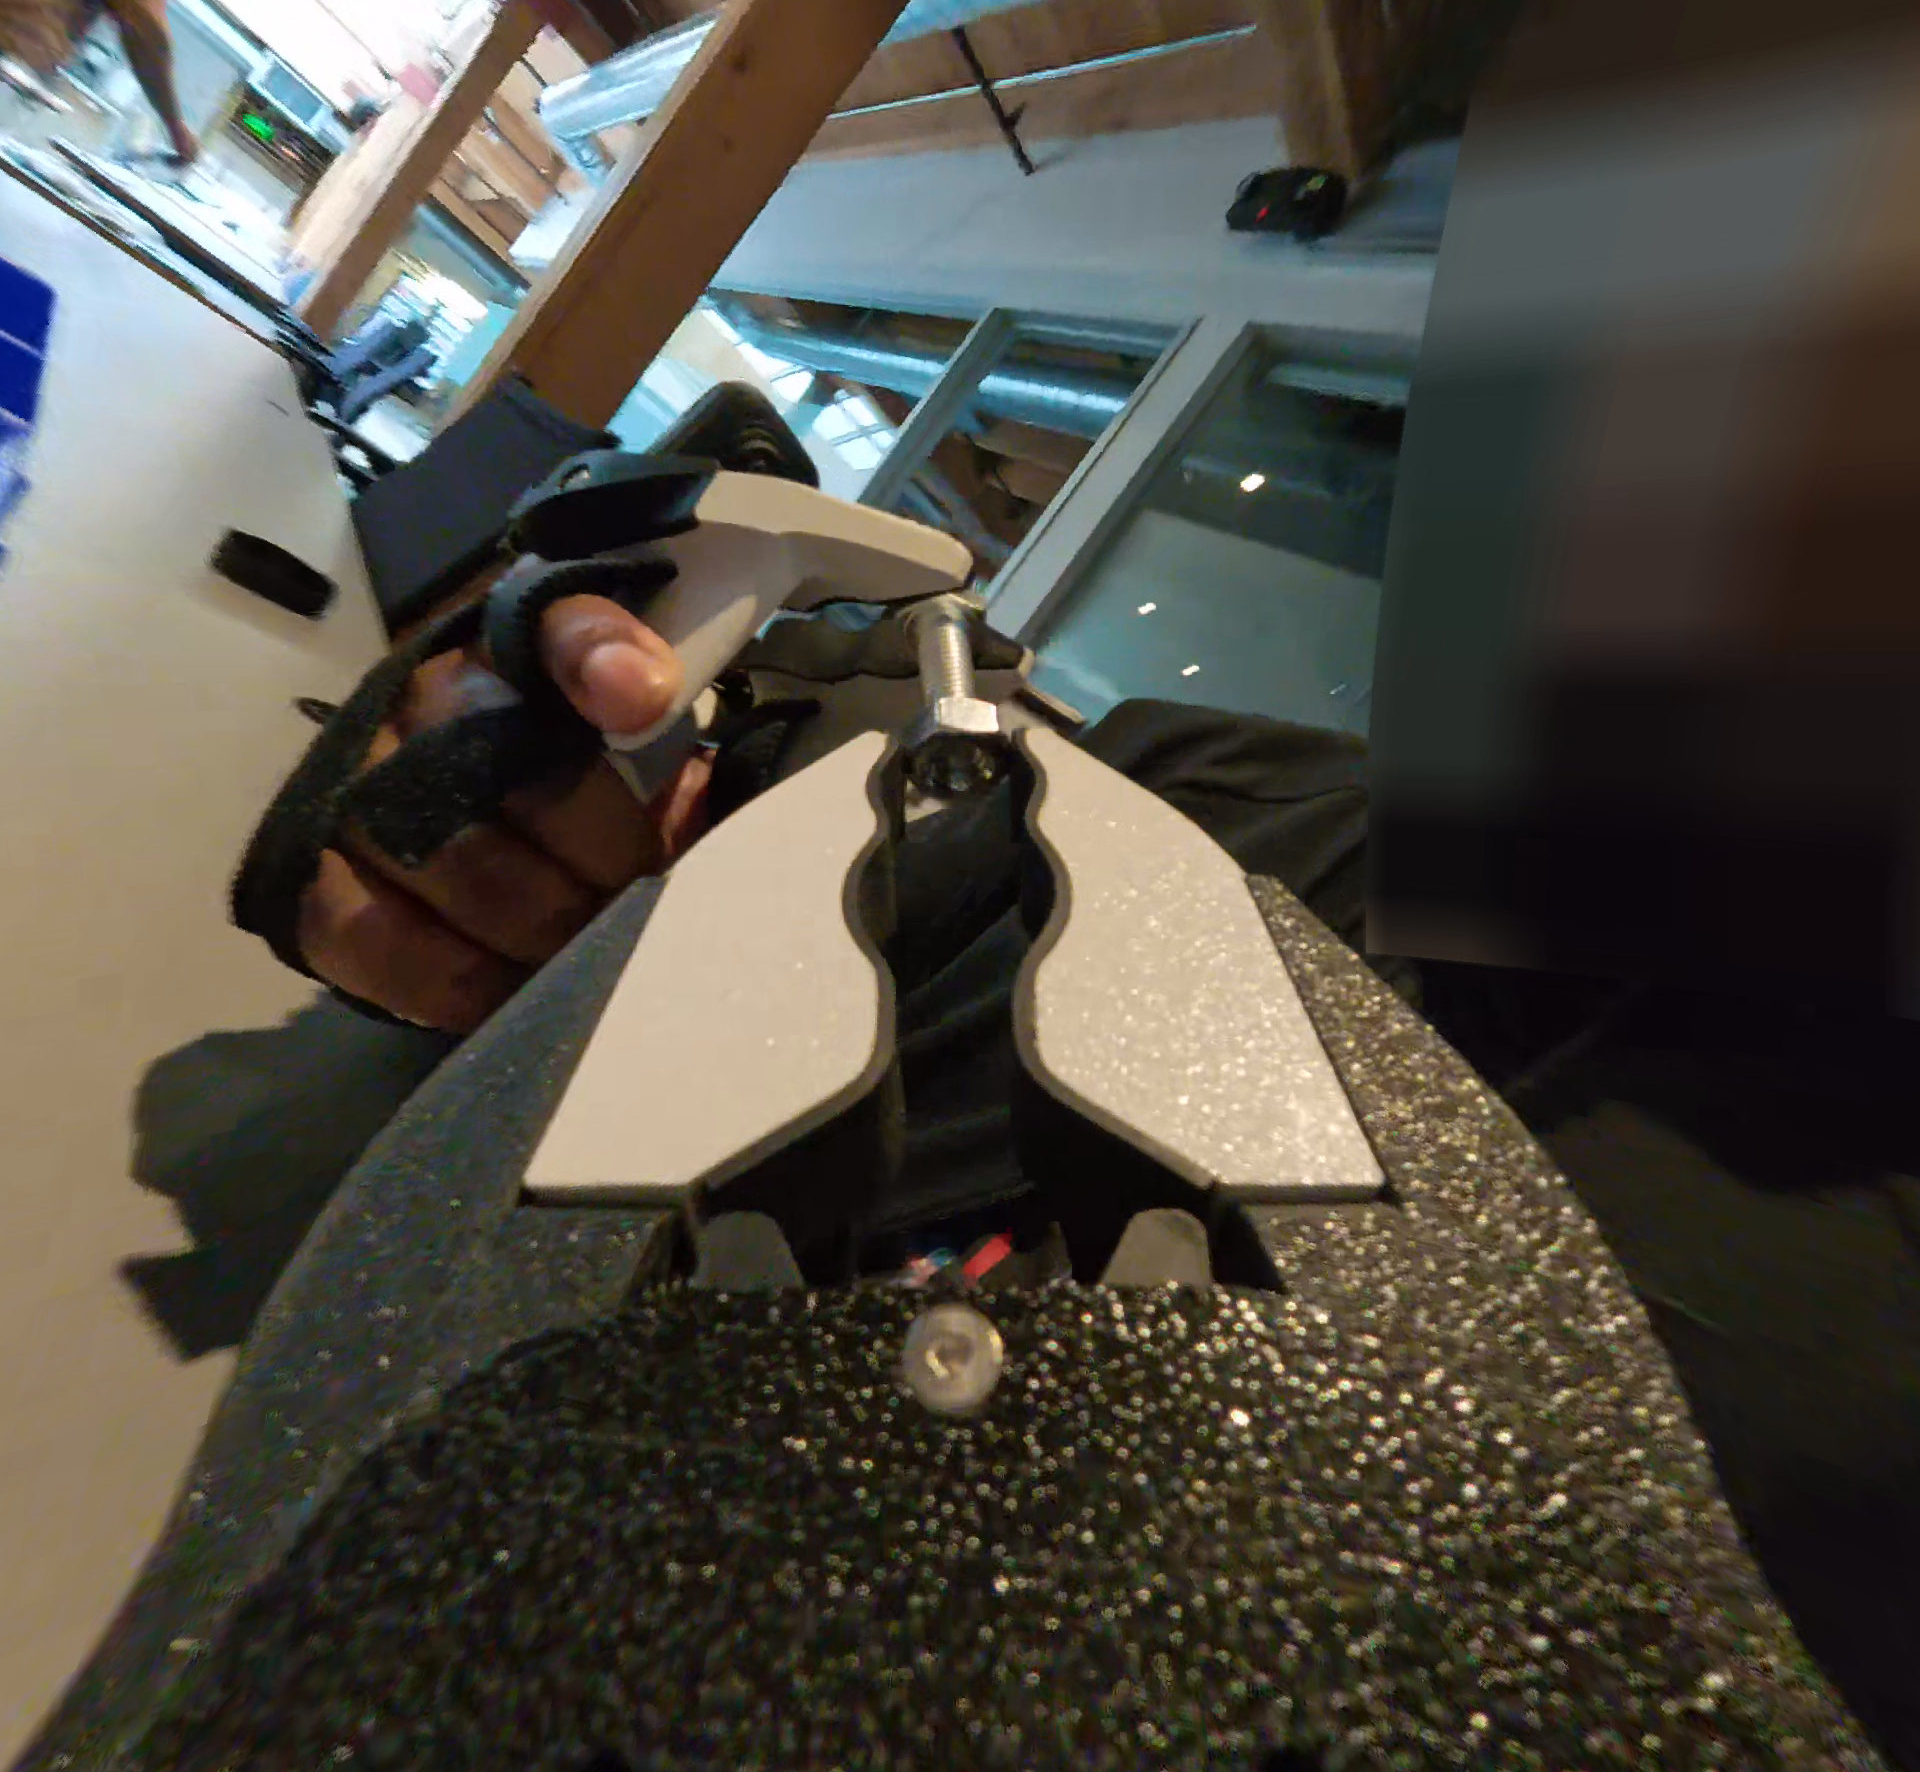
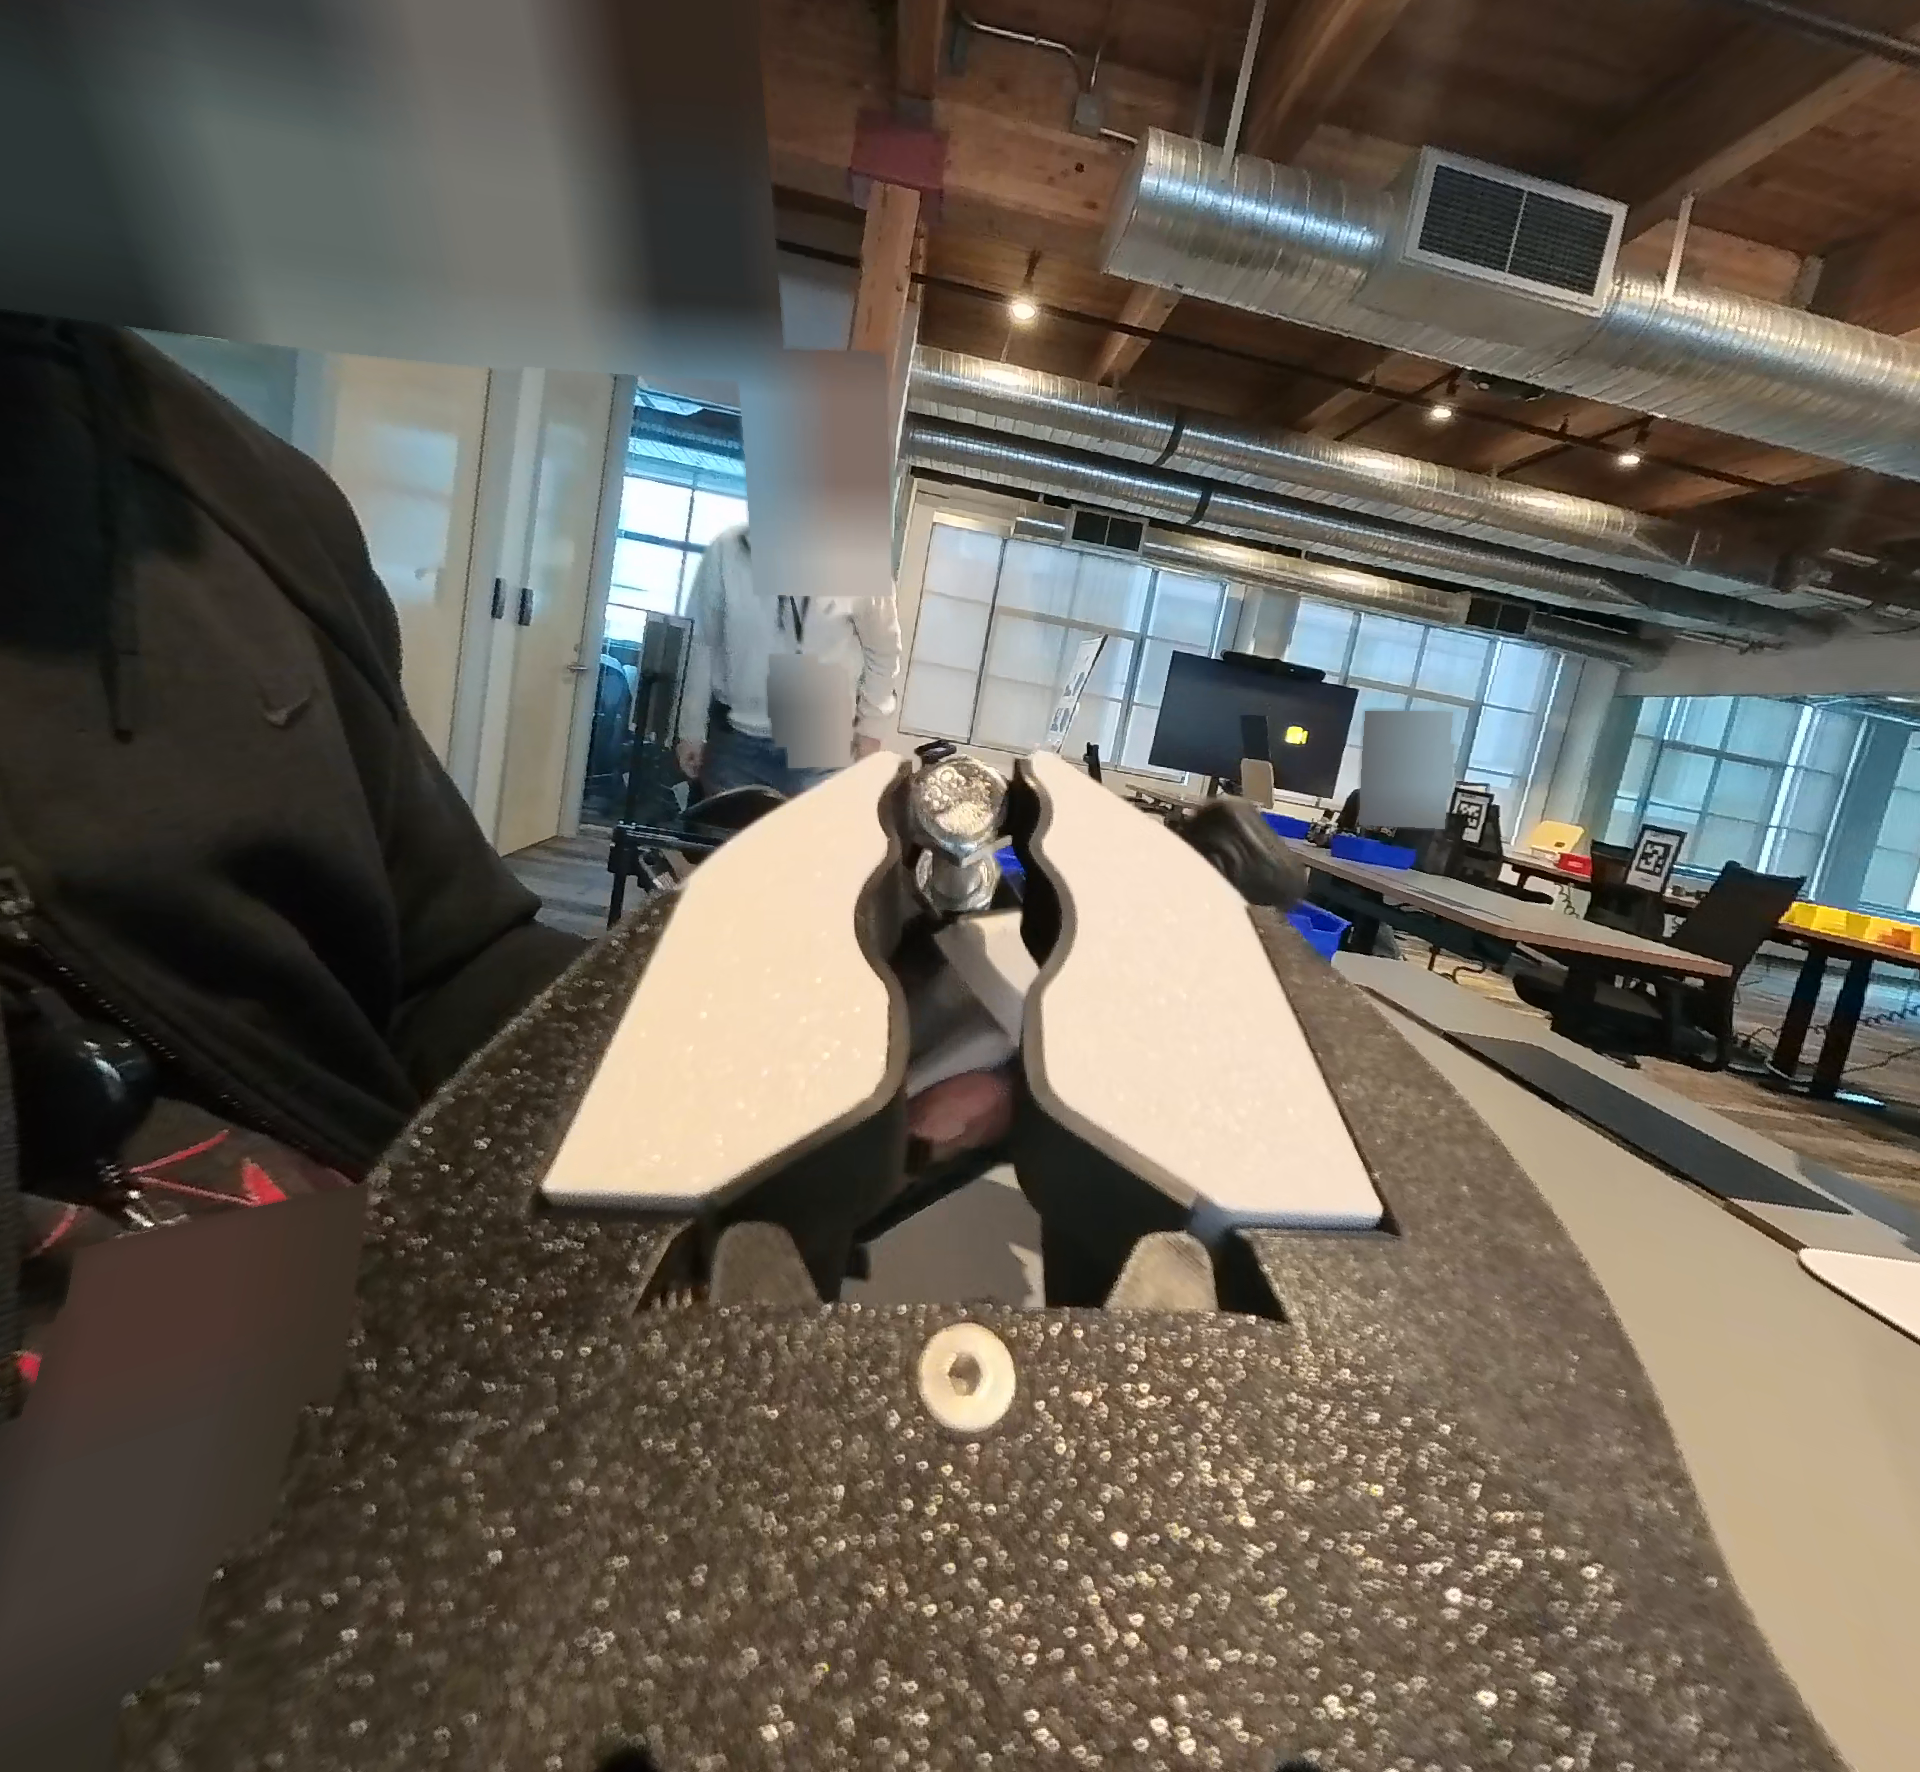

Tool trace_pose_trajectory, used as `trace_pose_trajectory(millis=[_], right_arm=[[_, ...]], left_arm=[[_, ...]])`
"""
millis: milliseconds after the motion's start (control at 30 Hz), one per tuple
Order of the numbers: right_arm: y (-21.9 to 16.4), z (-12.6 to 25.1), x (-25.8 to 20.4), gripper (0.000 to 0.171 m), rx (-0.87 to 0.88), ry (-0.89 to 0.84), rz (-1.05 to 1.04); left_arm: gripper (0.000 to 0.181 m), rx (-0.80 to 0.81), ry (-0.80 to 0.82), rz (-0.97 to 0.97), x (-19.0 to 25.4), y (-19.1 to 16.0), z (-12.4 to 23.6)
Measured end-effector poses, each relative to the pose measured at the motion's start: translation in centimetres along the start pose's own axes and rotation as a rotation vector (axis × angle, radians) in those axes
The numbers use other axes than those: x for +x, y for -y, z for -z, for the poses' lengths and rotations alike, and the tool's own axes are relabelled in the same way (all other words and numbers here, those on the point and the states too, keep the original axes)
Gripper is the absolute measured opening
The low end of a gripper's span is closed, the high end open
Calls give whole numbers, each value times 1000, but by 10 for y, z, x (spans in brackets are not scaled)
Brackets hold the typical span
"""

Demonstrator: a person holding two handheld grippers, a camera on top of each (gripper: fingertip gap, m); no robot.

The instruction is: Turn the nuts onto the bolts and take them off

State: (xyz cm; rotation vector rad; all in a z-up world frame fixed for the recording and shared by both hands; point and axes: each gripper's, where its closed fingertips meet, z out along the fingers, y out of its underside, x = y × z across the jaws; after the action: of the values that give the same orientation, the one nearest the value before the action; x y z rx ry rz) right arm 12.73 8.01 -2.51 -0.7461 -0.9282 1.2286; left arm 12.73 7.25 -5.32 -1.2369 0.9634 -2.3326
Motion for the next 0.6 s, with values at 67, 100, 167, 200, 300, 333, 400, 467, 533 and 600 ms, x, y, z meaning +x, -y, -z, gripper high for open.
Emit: trace_pose_trajectory(millis=[67, 100, 167, 200, 300, 333, 400, 467, 533, 600], right_arm=[[0, 0, 0, 18, -5, 0, 6], [0, 1, 1, 18, -10, -4, 8], [-1, 1, 0, 18, -22, 0, 14], [-1, 1, -1, 18, -27, 5, 18], [0, -1, -4, 18, -40, 19, 31], [-1, -1, -4, 18, -44, 17, 36], [-1, -1, -3, 18, -50, 12, 43], [-2, 0, -2, 18, -55, 11, 46], [-3, 0, -2, 18, -63, 13, 53], [-3, 1, -2, 18, -71, 14, 56]], left_arm=[[18, -42, 86, -125, -1, 0, 0], [18, -63, 143, -214, -2, 2, 0], [18, -127, 249, -379, -3, 2, 1], [18, -158, 293, -456, -3, 2, 1], [17, -222, 379, -613, 0, 2, 1], [17, -224, 395, -643, 1, 3, 1], [17, -226, 420, -663, 1, 5, 1], [17, -222, 423, -619, -1, 4, 1], [17, -211, 405, -578, 0, 4, 1], [17, -210, 403, -596, -1, 4, 1]])
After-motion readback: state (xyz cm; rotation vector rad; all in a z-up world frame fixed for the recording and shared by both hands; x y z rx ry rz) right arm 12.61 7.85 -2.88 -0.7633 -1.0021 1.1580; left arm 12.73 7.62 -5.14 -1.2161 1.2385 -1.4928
